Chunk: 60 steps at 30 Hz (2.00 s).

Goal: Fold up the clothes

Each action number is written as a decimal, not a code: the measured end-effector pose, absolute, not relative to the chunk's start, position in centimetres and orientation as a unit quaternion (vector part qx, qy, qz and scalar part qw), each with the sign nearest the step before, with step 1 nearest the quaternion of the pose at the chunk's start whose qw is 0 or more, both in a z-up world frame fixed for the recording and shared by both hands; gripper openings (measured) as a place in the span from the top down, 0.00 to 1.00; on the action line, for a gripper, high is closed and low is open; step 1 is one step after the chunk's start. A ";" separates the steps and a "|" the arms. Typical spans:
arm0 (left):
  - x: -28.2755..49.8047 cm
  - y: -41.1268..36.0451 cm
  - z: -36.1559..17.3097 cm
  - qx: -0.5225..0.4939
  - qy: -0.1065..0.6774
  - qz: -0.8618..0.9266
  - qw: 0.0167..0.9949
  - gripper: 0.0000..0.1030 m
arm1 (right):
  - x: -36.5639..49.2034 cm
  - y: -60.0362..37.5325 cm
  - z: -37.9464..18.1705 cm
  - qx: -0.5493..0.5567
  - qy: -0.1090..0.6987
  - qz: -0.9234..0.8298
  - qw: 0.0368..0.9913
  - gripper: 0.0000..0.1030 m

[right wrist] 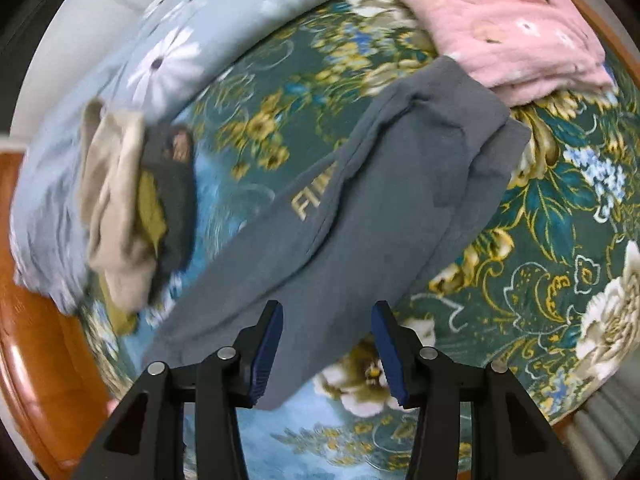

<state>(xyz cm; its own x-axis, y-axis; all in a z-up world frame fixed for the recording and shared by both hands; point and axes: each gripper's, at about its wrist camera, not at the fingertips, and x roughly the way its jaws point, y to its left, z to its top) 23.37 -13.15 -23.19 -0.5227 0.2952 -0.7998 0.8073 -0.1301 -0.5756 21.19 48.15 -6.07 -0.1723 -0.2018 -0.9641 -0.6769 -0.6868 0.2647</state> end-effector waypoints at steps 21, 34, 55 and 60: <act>23.6 -14.5 -25.6 0.408 0.629 -0.650 0.128 0.83 | 16.4 24.5 -9.8 -0.725 0.190 0.658 0.070 0.52; 25.4 -25.7 -19.2 0.396 0.594 -0.681 0.163 0.86 | 16.3 22.7 -6.6 -0.682 0.243 0.686 0.071 0.52; 27.7 -29.0 -14.9 0.482 0.547 -0.616 0.299 0.72 | 20.8 35.8 -10.5 -0.576 0.428 0.676 0.168 0.52; 22.0 -23.4 -12.5 0.493 0.515 -0.663 0.226 0.70 | 17.3 36.7 -11.7 -0.577 0.433 0.676 0.150 0.52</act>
